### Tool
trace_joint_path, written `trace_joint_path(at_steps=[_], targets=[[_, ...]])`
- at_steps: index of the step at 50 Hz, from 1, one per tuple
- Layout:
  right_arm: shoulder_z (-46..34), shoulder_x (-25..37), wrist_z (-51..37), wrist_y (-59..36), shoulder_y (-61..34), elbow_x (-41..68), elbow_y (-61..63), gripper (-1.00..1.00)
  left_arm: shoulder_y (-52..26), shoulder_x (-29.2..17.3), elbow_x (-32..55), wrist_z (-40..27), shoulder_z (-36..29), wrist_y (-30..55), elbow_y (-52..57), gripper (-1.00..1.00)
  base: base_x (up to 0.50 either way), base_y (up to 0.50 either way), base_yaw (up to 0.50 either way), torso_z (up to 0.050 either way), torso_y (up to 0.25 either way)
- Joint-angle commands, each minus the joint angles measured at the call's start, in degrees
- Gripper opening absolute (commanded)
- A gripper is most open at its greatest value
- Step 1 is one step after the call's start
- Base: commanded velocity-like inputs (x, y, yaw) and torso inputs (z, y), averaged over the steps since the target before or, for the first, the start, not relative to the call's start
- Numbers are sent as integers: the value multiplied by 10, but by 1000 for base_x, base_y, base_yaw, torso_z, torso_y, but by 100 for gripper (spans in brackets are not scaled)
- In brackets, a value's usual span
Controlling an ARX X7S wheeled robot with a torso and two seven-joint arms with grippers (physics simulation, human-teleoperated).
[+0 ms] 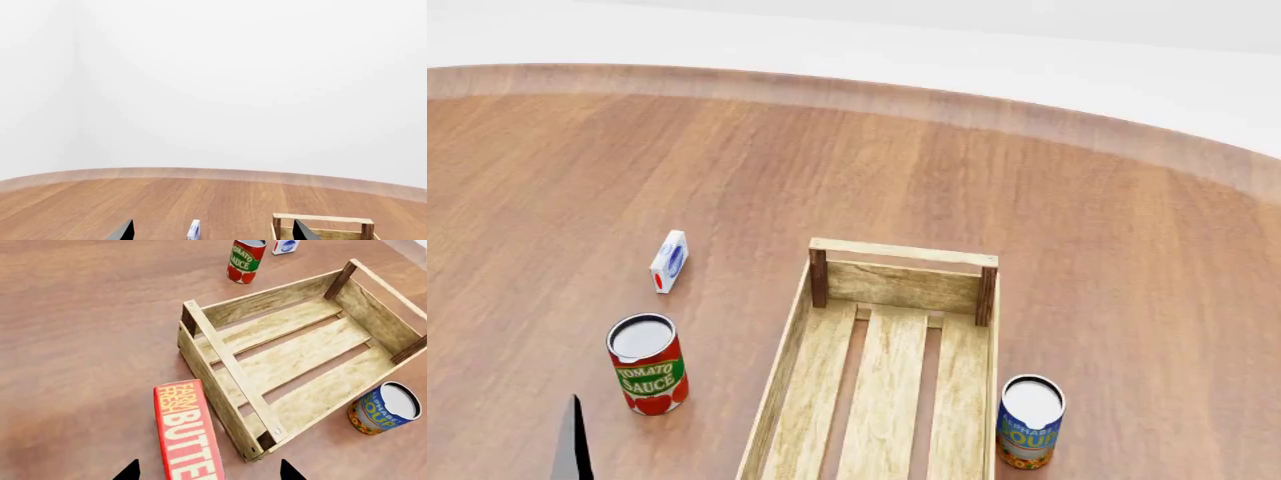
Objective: Pick up the butter and put it in the tray.
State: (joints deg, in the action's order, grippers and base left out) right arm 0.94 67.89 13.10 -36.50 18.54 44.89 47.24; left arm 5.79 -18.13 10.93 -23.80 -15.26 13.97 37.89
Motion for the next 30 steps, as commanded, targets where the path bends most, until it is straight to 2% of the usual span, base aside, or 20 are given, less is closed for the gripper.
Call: trace_joint_path(at_steps=[1,8,30], targets=[[-63,12,26,-106,-126,34,28,100,-1,10,5,19,16,-3,-2,100,0,0,0,0,0],[-98,5,37,-160,-201,46,35,100,-2,9,7,16,16,-5,-3,100,0,0,0,0,0],[-264,-56,103,-282,-393,-44,23,100,-4,2,14,9,16,-3,1,100,0,0,0,0,0]])
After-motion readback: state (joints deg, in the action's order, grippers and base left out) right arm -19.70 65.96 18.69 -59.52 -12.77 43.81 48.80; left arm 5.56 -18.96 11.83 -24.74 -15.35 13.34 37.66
